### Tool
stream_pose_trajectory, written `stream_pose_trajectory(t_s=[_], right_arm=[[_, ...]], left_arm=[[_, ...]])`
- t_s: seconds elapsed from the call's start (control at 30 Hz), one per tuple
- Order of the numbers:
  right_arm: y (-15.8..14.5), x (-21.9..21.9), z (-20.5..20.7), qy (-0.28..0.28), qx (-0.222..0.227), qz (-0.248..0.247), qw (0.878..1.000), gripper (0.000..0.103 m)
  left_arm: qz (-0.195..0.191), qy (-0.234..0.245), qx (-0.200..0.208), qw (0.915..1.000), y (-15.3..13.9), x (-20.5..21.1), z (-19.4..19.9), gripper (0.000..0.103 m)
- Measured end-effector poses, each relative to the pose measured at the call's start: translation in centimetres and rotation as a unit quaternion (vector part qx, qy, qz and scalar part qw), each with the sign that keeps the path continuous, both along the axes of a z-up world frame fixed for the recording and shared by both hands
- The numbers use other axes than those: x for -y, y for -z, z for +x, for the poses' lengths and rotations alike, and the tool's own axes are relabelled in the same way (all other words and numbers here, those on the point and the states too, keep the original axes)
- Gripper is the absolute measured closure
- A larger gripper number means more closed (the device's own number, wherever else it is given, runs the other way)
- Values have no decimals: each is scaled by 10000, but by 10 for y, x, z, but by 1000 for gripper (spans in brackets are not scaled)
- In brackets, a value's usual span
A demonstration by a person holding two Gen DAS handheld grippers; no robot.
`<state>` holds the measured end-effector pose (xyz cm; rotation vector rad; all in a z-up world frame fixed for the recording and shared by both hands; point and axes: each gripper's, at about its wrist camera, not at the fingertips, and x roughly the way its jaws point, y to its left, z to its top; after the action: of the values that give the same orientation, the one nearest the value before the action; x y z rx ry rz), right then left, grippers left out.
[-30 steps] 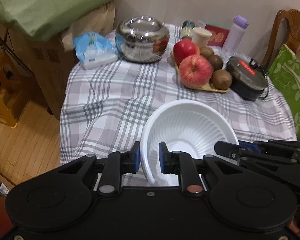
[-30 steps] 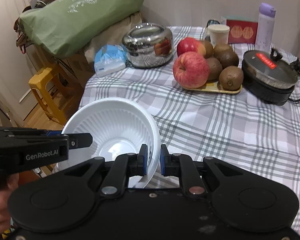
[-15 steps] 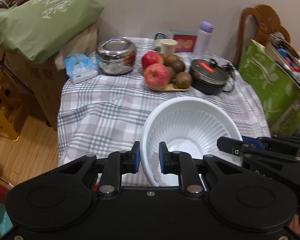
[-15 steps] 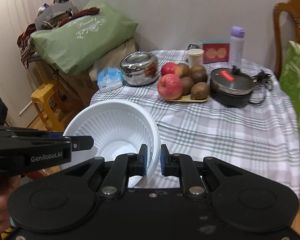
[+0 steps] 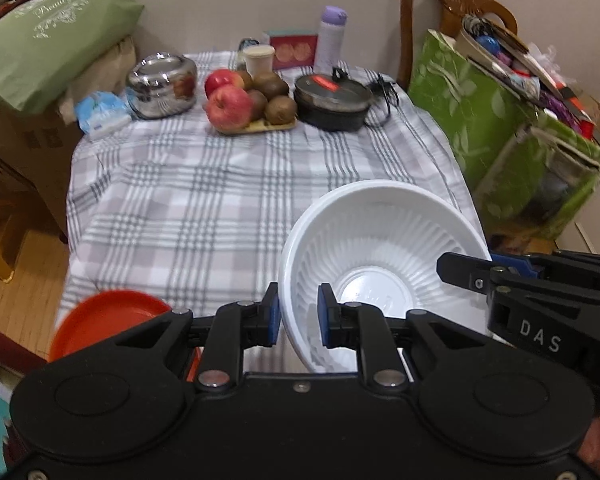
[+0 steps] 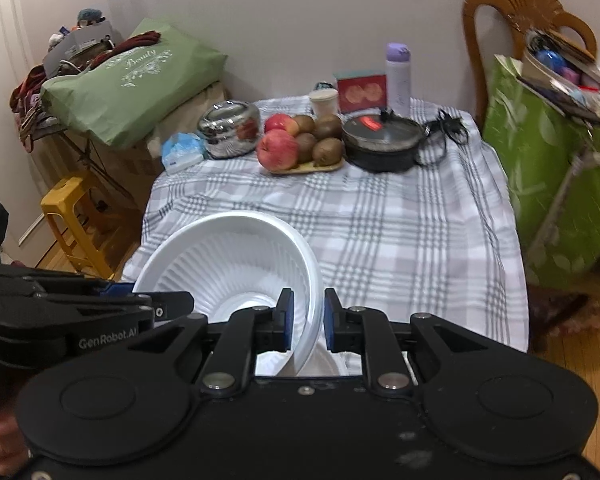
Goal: Organize plates and bowls
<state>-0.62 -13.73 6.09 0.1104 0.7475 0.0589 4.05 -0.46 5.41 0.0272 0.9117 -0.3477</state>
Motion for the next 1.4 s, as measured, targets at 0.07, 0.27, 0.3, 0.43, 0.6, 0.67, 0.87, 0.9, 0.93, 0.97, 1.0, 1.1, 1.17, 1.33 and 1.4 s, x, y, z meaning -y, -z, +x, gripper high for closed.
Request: stream_pose_trajectory(t_s=[0.07,0.27,0.3,0.43,0.6,0.67,0.87,0.9,0.93,0.97,1.0,1.1,1.17,1.33,1.4], right_arm=[[6,4,-8,38,-73,22,10000,84],[26,11,-18,141,-352,173,9991,84],[30,12,-19,151,-396,192,9989,84],[45,15,-16,187,-595,279,9977,84],[58,15,-8,176,-762,299,9965,84],[62,15,-4,178,-822,334,9959,84],[68,16,2,173,-923,357,9949,84],[69,16,3,172,-936,357,9948,84],[70,17,4,172,-948,358,9947,84],[71,17,5,176,-962,359,9946,84],[72,17,6,180,-977,364,9944,84],[74,17,8,184,-1016,395,9939,84],[74,17,9,182,-1009,363,9941,84],[74,15,10,149,-994,298,9945,84],[75,15,9,141,-984,272,9947,84]], left_arm=[[0,5,-97,10000,6,4,-4,78],[61,40,-426,9991,28,12,-11,78],[75,41,-484,9988,31,13,-11,78],[102,11,-648,9978,42,15,-9,78],[123,-32,-771,9969,50,13,-5,78],[146,-28,-791,9968,52,13,-4,78],[177,-61,-818,9965,57,14,1,78],[178,-69,-821,9964,57,14,2,78],[179,-74,-821,9964,58,14,2,78],[182,-76,-829,9964,58,14,3,78],[186,-79,-843,9962,59,14,3,78],[215,-91,-809,9964,60,14,4,78],[230,-90,-789,9966,60,15,3,78],[265,-99,-735,9969,61,16,4,78],[249,-97,-729,9970,61,15,4,78]])
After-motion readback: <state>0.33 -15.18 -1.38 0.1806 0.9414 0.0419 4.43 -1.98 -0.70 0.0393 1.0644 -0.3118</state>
